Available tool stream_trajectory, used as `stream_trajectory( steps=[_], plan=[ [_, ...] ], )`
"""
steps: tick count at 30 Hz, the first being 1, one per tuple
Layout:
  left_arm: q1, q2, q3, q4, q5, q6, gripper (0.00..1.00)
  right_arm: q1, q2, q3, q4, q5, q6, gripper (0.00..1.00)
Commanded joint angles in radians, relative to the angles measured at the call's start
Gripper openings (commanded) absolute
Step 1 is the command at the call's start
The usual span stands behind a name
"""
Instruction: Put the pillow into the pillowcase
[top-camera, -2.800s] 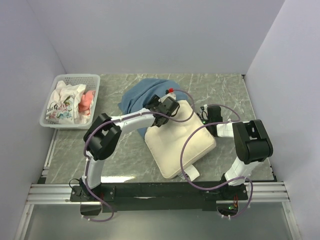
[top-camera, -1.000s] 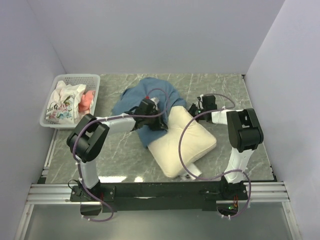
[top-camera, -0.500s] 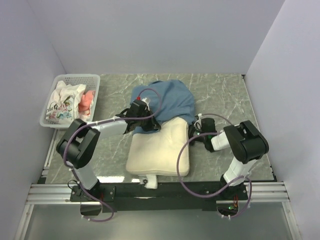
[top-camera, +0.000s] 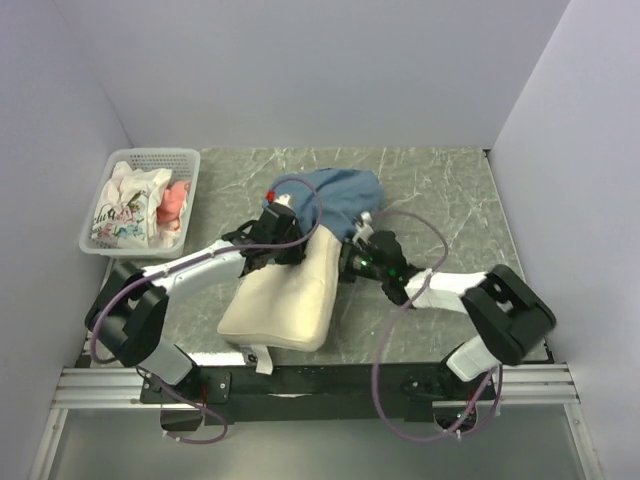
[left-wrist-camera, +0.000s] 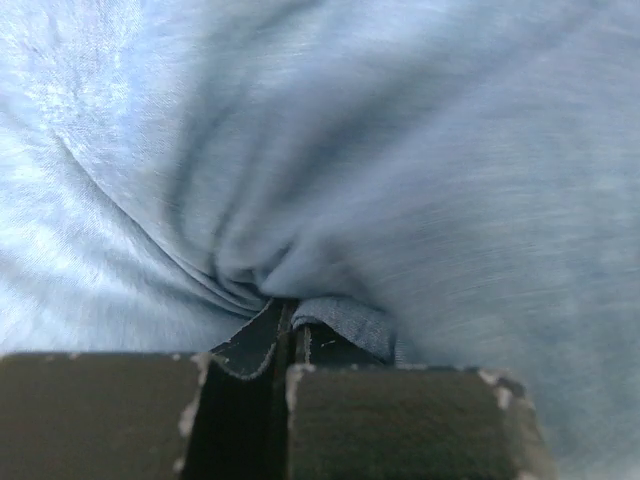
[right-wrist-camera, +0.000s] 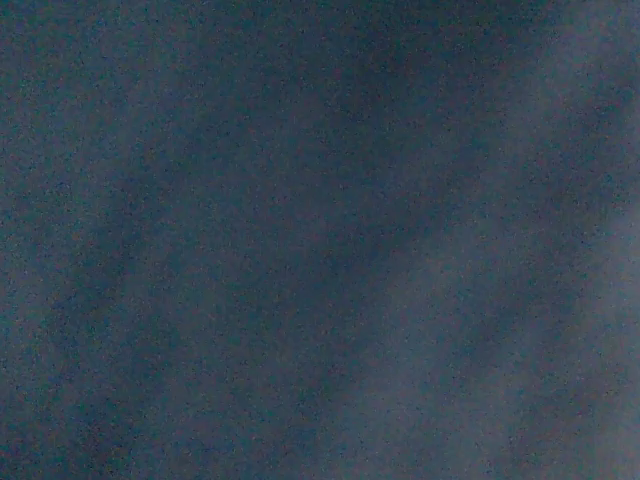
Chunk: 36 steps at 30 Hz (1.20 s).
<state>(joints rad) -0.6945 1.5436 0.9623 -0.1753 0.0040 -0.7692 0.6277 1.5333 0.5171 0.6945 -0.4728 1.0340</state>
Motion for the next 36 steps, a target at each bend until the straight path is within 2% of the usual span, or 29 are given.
stream_trajectory(
  steps=[1, 3, 5, 8, 11, 13, 14, 15, 17, 18, 19, 22, 23, 26, 32, 36],
  plan=[
    [-0.062, 0.004, 0.13, -0.104, 0.05, 0.016, 0.01, 0.181, -0.199, 0.435, -0.321, 0.138, -0.318, 0.0],
    [-0.051, 0.053, 0.264, -0.142, 0.094, 0.042, 0.01, 0.187, -0.177, 0.6, -0.401, 0.158, -0.333, 0.0],
    [-0.04, 0.091, 0.391, -0.191, 0.137, 0.065, 0.01, 0.216, -0.15, 0.752, -0.576, 0.21, -0.374, 0.0],
    [-0.025, 0.113, 0.488, -0.202, 0.261, 0.076, 0.01, 0.312, -0.134, 0.884, -0.768, 0.402, -0.472, 0.0],
    [-0.004, 0.16, 0.509, -0.222, 0.309, 0.073, 0.01, 0.34, -0.096, 0.931, -0.872, 0.516, -0.523, 0.0],
    [0.032, 0.173, 0.471, -0.198, 0.335, 0.044, 0.03, 0.34, -0.055, 0.946, -0.949, 0.557, -0.52, 0.0],
    [0.05, 0.165, 0.395, -0.14, 0.347, 0.036, 0.08, 0.34, -0.044, 0.933, -0.963, 0.563, -0.526, 0.0],
    [0.09, 0.153, 0.353, -0.107, 0.367, 0.031, 0.24, 0.339, -0.032, 0.916, -0.971, 0.575, -0.531, 0.0],
    [0.115, 0.107, 0.253, -0.037, 0.381, 0.033, 0.32, 0.336, -0.025, 0.846, -0.955, 0.6, -0.526, 0.0],
    [0.122, 0.095, 0.23, -0.026, 0.364, 0.033, 0.49, 0.331, -0.032, 0.813, -0.898, 0.565, -0.529, 0.0],
    [0.124, 0.089, 0.224, -0.03, 0.355, 0.047, 0.57, 0.322, -0.036, 0.779, -0.868, 0.538, -0.517, 0.0],
    [0.142, 0.089, 0.246, -0.088, 0.324, 0.086, 0.68, 0.311, -0.021, 0.745, -0.846, 0.51, -0.489, 0.0],
    [0.153, 0.064, 0.256, -0.096, 0.309, 0.093, 0.77, 0.308, -0.012, 0.774, -0.872, 0.551, -0.494, 0.0],
    [0.22, -0.009, 0.291, -0.157, 0.24, 0.126, 0.9, 0.284, -0.01, 0.785, -0.926, 0.582, -0.514, 0.0],
    [0.293, -0.146, 0.424, -0.285, 0.042, 0.223, 0.99, 0.167, -0.019, 0.796, -0.972, 0.514, -0.538, 0.0],
    [0.306, -0.192, 0.484, -0.351, -0.076, 0.257, 0.99, 0.139, -0.007, 0.801, -0.986, 0.488, -0.551, 0.0]
  ],
)
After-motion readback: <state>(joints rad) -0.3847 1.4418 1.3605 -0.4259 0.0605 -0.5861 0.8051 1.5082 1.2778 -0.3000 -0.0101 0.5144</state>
